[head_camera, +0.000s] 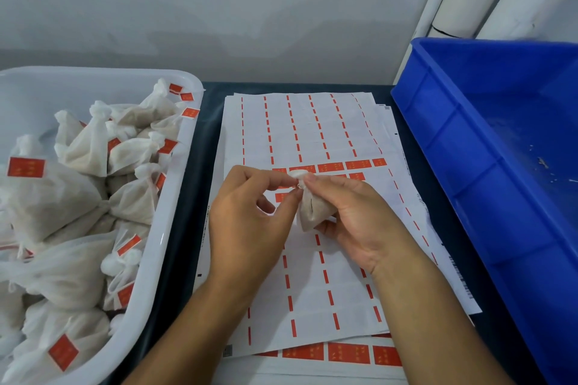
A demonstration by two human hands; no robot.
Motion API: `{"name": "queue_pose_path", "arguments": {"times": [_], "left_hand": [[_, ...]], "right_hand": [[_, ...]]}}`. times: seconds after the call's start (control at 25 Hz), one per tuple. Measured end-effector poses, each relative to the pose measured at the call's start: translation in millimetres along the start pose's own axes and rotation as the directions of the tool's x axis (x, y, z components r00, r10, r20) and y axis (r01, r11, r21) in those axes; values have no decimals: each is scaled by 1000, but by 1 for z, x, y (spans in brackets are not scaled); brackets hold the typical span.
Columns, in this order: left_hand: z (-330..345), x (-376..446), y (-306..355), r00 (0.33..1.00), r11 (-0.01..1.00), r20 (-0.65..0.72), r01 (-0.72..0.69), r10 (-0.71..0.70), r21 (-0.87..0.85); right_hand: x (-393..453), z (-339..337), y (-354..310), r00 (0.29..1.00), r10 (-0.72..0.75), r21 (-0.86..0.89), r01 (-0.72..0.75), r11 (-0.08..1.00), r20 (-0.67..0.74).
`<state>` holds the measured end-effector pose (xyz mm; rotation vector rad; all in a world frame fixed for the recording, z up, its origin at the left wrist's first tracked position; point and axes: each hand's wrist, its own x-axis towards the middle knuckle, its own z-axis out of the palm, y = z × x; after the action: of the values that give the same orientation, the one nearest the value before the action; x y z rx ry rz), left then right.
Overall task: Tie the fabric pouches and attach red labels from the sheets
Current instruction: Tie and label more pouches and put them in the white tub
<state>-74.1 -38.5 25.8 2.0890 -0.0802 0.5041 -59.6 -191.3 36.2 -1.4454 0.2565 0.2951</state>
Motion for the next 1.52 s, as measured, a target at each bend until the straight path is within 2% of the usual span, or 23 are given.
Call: {"name": "queue_pose_path", "arguments": {"times": [0.48,0.6,0.8,1.16,1.24,1.36,1.44,1.52], "left_hand": [[0,4,-4,999,1000,36,14,-15,26],[0,6,-5,996,998,88,19,-24,56],[-1,9,-6,975,993,205,59,-80,105],[-2,7,-7,940,984,296,145,-171,107],[-4,9,-6,911,974,347,224,-224,42],[-7,12,-2,804,894,469,443,-367,-60],[-8,13,0,735,833,530,545,-423,-91],[-9,15,1,697,778,571,610,-434,-154]], "right_hand": [[0,0,2,997,-63,-139,57,989,-38],[0,-1,3,994,-104,-202,95,975,-32],[1,-9,0,963,-269,-461,254,850,35],[-3,-14,-6,889,-427,-685,414,600,164],[-4,-15,-6,869,-454,-720,441,536,195],[-4,-15,-6,834,-490,-762,483,431,252],[-3,-16,-6,817,-506,-764,506,402,275],[-4,-18,-7,812,-518,-754,513,412,269]]}}
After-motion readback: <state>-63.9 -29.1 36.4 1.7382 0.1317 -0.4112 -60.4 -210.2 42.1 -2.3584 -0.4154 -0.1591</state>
